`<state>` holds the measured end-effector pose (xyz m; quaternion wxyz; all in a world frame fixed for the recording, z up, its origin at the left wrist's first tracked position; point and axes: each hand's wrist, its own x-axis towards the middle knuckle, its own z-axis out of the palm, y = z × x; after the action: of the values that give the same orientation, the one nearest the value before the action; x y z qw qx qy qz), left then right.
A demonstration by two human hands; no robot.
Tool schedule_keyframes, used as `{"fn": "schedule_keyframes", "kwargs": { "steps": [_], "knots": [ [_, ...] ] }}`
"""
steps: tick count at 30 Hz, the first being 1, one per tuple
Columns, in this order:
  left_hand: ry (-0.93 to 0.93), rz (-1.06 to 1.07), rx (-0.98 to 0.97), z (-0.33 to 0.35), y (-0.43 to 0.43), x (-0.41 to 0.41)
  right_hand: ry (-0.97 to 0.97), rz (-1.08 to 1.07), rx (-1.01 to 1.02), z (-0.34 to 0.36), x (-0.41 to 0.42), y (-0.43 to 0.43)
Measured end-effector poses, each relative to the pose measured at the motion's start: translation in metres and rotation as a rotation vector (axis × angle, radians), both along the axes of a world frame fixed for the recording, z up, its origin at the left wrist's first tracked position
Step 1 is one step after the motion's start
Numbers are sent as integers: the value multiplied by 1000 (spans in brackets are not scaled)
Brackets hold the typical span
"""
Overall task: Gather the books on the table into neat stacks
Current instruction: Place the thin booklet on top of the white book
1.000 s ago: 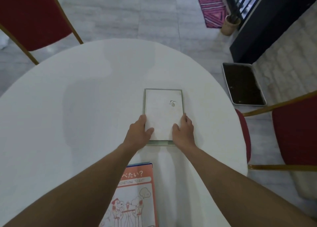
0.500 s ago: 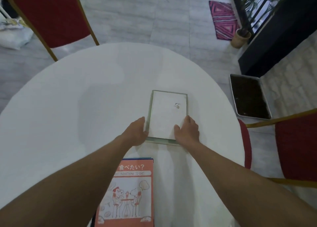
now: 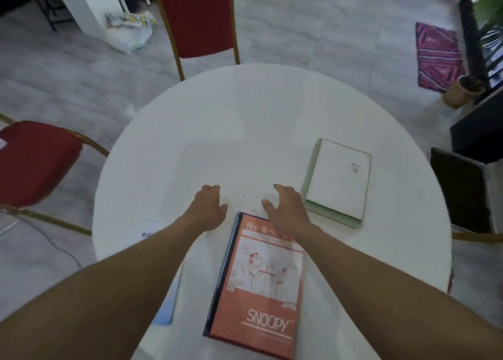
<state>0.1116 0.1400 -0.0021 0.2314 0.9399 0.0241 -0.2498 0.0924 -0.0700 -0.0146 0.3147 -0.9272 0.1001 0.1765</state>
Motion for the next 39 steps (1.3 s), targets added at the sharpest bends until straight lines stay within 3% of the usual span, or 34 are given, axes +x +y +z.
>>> {"fn": "schedule_keyframes", "kwargs": {
  "steps": [4, 11, 20, 30, 34, 39],
  "knots": [
    [39, 95, 52, -10, 63, -32, 57, 138, 27, -9, -12, 64],
    [46, 221, 196, -32, 138, -87, -66, 499, -296, -32, -39, 151],
    [84, 513, 183, -37, 158, -88, -47, 452, -225, -45, -53, 191],
    [-135, 616, -135, -26, 169, -81, 43, 425, -164, -41, -51, 190],
    [-252, 688, -304, -2, 165, -60, 133, 295, 36, -28, -42, 186],
    [-339, 621, -357, 24, 142, -28, 323, -158, 649, 1, -31, 168]
  ]
}}
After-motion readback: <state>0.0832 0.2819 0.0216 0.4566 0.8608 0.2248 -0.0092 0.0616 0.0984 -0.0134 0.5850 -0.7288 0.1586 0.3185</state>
